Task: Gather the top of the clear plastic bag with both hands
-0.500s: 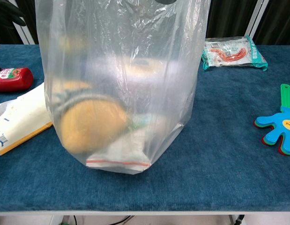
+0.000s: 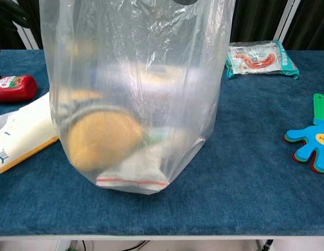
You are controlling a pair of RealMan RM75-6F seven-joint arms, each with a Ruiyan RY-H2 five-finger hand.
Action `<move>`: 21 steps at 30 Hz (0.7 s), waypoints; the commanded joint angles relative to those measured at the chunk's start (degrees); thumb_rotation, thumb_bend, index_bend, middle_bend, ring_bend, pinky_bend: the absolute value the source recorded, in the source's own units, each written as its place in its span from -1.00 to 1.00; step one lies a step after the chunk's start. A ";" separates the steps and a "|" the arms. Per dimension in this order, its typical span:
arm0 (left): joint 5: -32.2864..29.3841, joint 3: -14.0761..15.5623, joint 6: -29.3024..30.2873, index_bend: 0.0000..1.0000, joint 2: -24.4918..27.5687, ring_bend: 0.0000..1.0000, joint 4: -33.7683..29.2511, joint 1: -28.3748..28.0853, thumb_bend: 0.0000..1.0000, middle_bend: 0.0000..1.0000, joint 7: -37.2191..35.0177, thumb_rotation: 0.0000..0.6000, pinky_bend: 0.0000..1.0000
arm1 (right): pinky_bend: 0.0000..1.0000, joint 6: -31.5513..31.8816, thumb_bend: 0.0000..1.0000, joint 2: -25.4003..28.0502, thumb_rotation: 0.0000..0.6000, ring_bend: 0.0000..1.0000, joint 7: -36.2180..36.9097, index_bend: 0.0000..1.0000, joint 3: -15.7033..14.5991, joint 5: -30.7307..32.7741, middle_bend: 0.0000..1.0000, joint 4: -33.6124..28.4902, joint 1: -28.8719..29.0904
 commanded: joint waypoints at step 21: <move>-0.50 0.61 1.60 -0.64 1.46 -0.64 -1.29 0.34 -0.75 -0.60 0.19 1.00 -0.26 | -1.00 -2.08 -0.41 1.28 1.00 -1.00 7.12 -1.00 -3.53 -2.47 -0.95 -0.29 -0.35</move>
